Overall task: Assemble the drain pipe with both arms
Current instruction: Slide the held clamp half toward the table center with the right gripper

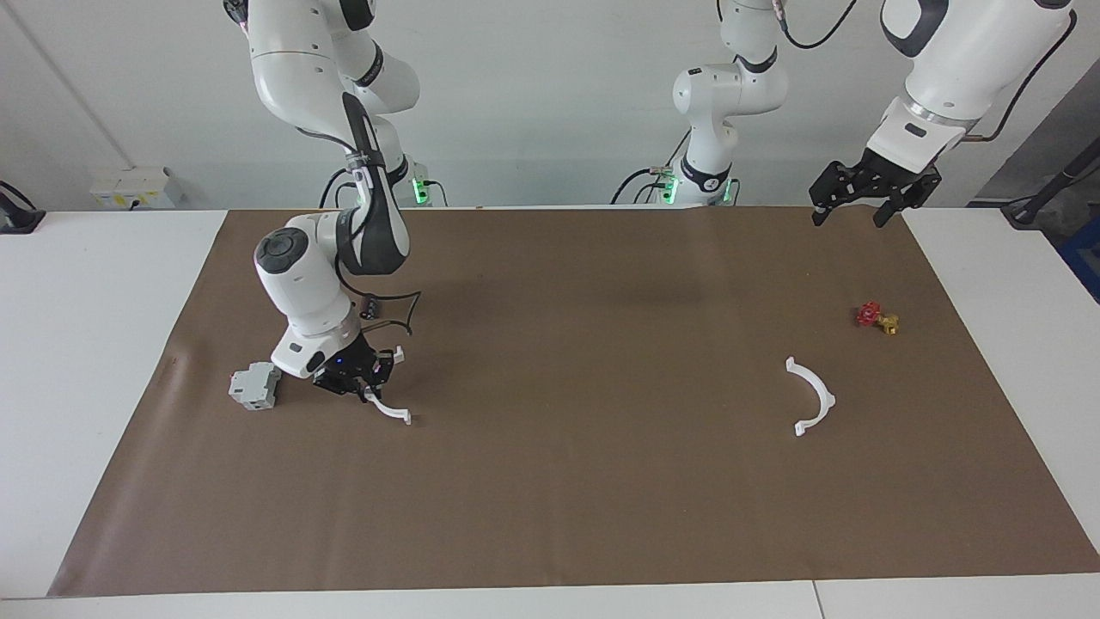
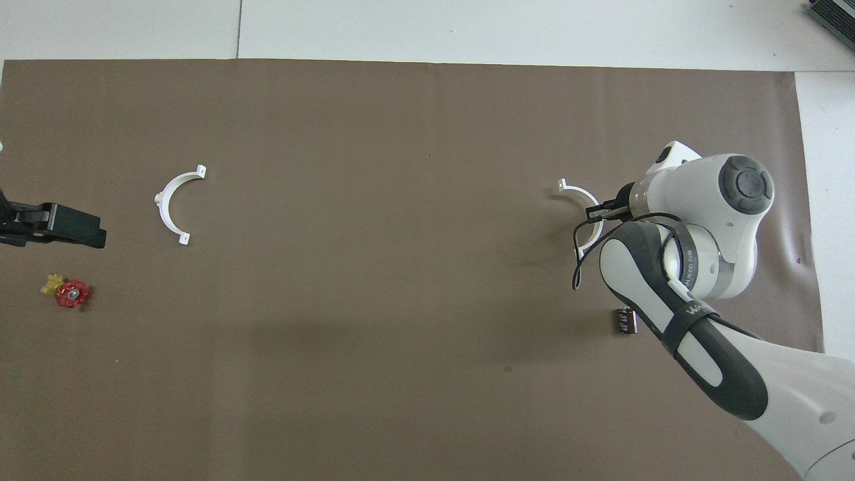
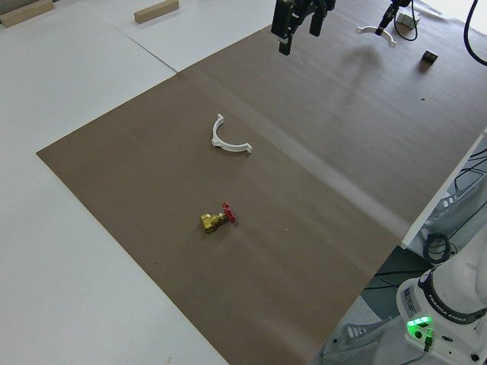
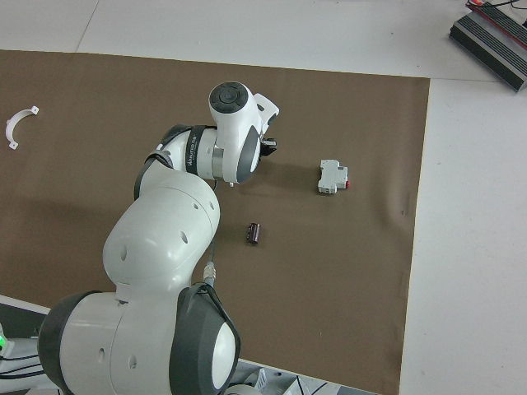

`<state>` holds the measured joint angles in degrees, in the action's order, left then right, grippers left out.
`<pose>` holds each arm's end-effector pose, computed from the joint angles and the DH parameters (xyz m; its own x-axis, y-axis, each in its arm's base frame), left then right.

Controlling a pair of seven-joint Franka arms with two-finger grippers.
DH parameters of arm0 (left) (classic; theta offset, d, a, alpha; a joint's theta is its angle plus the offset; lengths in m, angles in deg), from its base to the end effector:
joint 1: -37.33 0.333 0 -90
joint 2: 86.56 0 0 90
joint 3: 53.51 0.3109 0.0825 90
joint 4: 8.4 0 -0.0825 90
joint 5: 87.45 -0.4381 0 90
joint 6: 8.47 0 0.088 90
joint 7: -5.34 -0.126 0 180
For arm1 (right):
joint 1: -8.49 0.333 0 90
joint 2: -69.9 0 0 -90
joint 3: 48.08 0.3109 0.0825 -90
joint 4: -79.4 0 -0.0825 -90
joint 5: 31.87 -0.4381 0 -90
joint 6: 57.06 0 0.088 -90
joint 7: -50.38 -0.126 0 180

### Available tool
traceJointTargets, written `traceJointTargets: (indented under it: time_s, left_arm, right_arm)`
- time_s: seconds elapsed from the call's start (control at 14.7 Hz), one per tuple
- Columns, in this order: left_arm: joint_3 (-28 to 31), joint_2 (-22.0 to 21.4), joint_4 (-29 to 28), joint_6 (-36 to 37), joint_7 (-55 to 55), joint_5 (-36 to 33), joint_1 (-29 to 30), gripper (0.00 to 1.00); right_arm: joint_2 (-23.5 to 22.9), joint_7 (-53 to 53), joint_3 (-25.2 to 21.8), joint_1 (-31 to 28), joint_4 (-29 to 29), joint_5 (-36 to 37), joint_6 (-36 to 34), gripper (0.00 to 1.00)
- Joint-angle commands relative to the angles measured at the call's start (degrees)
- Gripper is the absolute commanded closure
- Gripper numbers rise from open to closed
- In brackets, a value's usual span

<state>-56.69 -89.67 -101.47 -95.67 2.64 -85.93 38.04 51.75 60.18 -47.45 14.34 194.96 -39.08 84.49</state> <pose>0.5847 -0.0294 0.6006 0.9947 -0.0911 -0.0471 -0.0900 -0.9956 0.0258 0.6490 0.0748 0.2469 0.9725 0.1819 0.1457 0.1936 -0.9786 -0.0703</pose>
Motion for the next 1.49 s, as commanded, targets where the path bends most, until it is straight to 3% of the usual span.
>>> traceJointTargets:
  time_s: [0.0, 0.54, 0.88, 1.42]
  left_arm:
    - [-0.3, -1.8, -2.1, -1.0, 0.0, 0.5, 0.8, 0.00]
    - [-0.3, -1.8, -2.1, -1.0, 0.0, 0.5, 0.8, 0.00]
    - [-0.3, -1.8, -2.1, -1.0, 0.0, 0.5, 0.8, 0.00]
    - [-0.3, -1.8, -2.1, -1.0, 0.0, 0.5, 0.8, 0.00]
  right_arm:
    - [0.3, -7.7, 1.8, 1.9, -0.3, -1.4, -0.5, 1.00]
    - [-1.6, -25.2, 2.3, 12.1, -1.4, 0.0, 3.3, 1.00]
    - [-6.4, -26.5, 2.3, 13.8, -5.8, 4.3, 5.8, 1.00]
    - [-7.4, -34.7, 2.3, 15.6, -6.9, 9.0, 5.3, 1.00]
